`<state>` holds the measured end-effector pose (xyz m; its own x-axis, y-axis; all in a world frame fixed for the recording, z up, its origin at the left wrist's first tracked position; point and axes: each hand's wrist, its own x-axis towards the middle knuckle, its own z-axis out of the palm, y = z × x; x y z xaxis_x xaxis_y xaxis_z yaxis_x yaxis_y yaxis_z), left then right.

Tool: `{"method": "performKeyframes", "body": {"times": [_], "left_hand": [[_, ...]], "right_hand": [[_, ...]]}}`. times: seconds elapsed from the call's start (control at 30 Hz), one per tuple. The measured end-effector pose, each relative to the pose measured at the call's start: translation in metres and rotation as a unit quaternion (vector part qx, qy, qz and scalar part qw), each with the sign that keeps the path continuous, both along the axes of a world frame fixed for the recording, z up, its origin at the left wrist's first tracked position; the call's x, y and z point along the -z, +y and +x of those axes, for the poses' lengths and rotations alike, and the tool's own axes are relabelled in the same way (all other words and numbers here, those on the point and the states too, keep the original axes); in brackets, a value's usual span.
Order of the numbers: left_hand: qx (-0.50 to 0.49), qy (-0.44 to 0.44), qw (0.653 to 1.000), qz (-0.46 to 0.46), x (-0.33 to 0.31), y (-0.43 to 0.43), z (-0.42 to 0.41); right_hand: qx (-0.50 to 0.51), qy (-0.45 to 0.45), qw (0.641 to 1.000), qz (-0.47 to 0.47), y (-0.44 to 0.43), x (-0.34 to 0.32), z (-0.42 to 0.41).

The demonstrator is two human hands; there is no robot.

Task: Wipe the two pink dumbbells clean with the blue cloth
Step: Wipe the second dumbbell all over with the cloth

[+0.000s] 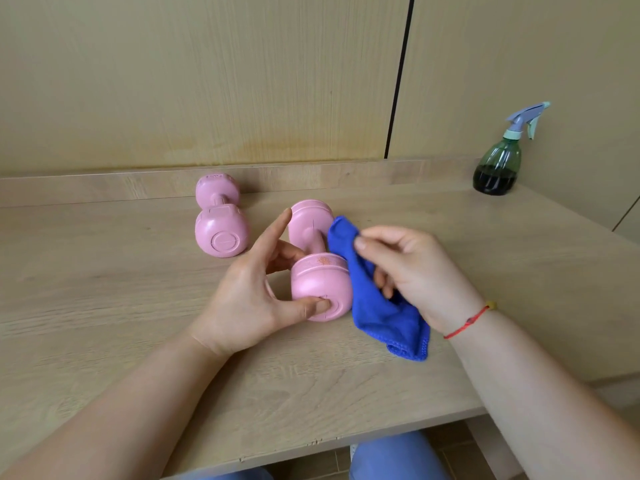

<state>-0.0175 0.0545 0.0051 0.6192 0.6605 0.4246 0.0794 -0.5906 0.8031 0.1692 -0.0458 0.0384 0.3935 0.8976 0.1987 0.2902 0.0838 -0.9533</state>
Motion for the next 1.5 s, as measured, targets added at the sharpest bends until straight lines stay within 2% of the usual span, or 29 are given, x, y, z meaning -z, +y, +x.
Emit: {"method": "performKeyframes", "body": {"times": [0.07,0.17,0.5,0.6,0.73,1.0,1.23,1.5], "left_hand": [[0.002,-0.005,1.0,-0.012,0.0,0.0,0.0],[0.011,-0.014,0.999,-0.032,0.0,0.001,0.0],[0.032,-0.011,0.999,-0.029,-0.001,-0.001,0.001],[0.042,-0.006,0.999,-0.031,0.001,-0.001,0.0],[0.039,-0.013,0.998,-0.037,0.0,-0.004,0.001],[0.032,-0.015,0.999,-0.039,0.0,-0.004,0.002],[0.031,-0.016,0.998,-0.044,0.002,-0.004,0.002],[0.033,-0.02,0.998,-0.052,0.002,-0.003,0.004]], "right_hand": [[-0.036,0.029,0.999,-0.026,0.0,0.007,-0.008],[-0.077,0.139,0.986,-0.051,0.001,0.012,-0.012],[-0.131,0.298,0.939,-0.107,0.012,0.019,0.016],[-0.165,0.275,0.938,-0.134,0.014,0.017,0.017],[-0.147,0.21,0.952,-0.168,0.021,0.008,0.008],[-0.236,0.293,0.914,-0.154,0.02,0.02,0.033],[-0.182,0.238,0.941,-0.156,0.021,0.014,0.017],[-0.236,0.248,0.928,-0.146,0.017,0.015,0.026]]}}
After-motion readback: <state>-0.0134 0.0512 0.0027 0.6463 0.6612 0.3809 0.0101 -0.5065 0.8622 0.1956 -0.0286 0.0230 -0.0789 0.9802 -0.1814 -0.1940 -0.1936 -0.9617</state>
